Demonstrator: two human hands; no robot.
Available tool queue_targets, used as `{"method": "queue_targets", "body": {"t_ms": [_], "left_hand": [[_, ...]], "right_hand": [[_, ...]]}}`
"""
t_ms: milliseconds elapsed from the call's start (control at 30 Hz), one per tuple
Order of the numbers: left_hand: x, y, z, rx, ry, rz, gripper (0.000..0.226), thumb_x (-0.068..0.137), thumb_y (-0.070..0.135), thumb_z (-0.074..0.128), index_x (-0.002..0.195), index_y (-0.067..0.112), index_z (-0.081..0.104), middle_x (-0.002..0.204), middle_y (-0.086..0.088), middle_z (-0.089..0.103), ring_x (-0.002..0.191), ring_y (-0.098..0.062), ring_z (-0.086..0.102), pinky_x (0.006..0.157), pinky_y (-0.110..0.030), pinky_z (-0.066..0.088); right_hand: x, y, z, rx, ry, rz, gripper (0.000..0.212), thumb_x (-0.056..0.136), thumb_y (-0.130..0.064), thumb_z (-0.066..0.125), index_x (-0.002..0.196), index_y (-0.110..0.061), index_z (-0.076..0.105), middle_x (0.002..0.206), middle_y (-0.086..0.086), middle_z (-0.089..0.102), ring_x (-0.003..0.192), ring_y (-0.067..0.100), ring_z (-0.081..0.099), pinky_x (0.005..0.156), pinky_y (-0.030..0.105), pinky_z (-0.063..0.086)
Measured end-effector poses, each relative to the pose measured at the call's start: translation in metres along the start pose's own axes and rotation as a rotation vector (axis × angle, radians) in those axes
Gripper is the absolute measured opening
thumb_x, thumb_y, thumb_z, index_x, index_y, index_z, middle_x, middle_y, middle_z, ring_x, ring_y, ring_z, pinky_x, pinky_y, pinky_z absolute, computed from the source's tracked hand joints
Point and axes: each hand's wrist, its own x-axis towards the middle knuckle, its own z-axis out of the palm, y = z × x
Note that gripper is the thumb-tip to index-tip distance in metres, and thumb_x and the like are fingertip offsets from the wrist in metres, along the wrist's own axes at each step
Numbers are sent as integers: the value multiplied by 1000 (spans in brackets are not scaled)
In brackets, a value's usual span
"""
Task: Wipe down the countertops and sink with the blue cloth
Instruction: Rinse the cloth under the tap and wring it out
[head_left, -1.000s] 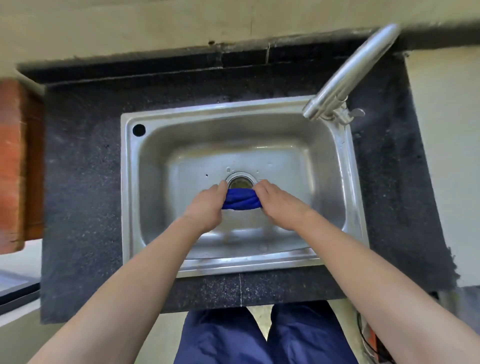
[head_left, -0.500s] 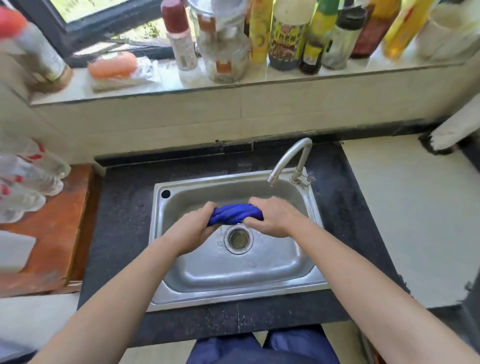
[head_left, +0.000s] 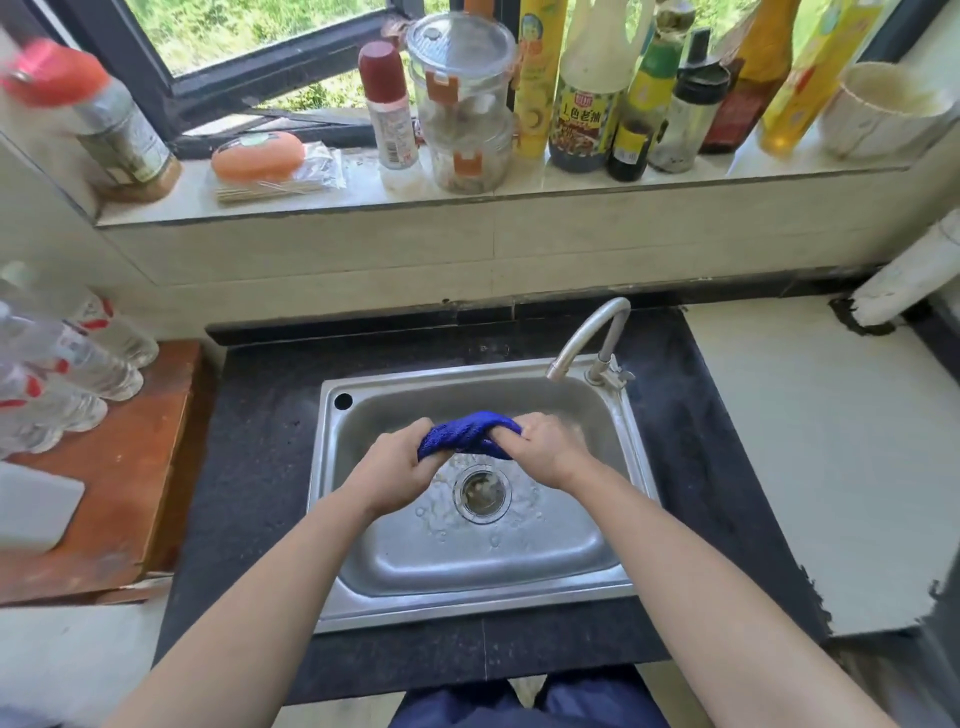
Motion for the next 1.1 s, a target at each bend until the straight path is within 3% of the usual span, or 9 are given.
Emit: {"method": "queue_targets", "body": {"t_ms": [133,233,400,533,633,700,833,933,1100], "left_hand": [[-4,-5,-2,-243,-9,-125,12,88,19,67,87,14,55,70,-4,66,63,-18,60,55,-26,44],[-8,-5,-5,-551,-82,-255,18,80,2,68,95,6,59,69,-9,65,62,-18,63,54,-34,54],[-9,5,-12,-909,-207,-319,43,75,13,77,113,10,57,86,-10,70,74,-24,67,44,-26,45],[0,16,-14,-938,-184,-252,25,95,34,62,114,17,62,78,-5,61,56,-15,47,42,-19,20],[9,20,-16,-1002,-158,-211,17,98,30,58,109,17,63,68,-3,51,49,-12,32,40,-17,18],[10,23,-17,-958,-168,-184,18,97,29,61,110,17,66,66,-2,49,49,-12,30,40,-18,21],[12,13,-13,-451,-111,10,30,90,28,71,119,24,65,86,10,69,65,-4,59,58,-19,44],[10,-4,-8,-81,-32,185,35,92,32,66,127,27,61,105,11,70,95,-5,64,88,-27,49],[11,-21,7,34,104,223,26,97,31,57,123,32,58,95,5,65,89,-15,61,85,-36,50]], "right_hand": [[-1,5,12,286,-99,44,14,95,-37,61,92,-24,63,77,-4,62,64,12,57,62,28,50],[-5,4,19,437,-77,7,48,90,-27,70,134,-32,52,116,0,64,91,11,65,87,34,57],[-17,-4,19,216,140,-241,63,95,-15,55,152,-32,34,144,-1,37,125,7,45,110,27,36],[-14,3,18,-81,237,-509,66,99,-9,49,155,-37,29,161,11,15,141,26,33,113,31,31],[-6,8,18,-389,347,-620,75,87,-25,64,155,-29,32,150,17,34,121,32,47,102,42,43],[0,6,17,-499,422,-630,77,82,-44,66,151,-22,38,124,13,51,98,29,56,80,42,51],[18,11,13,-645,425,-606,49,89,-48,45,125,-19,58,82,7,55,62,29,60,47,35,43],[21,16,12,-700,197,-526,38,98,-48,45,119,-16,54,92,9,62,75,36,66,55,37,38],[19,2,24,-405,5,-262,38,98,-57,45,89,-20,50,85,7,66,80,34,61,61,37,35]]}}
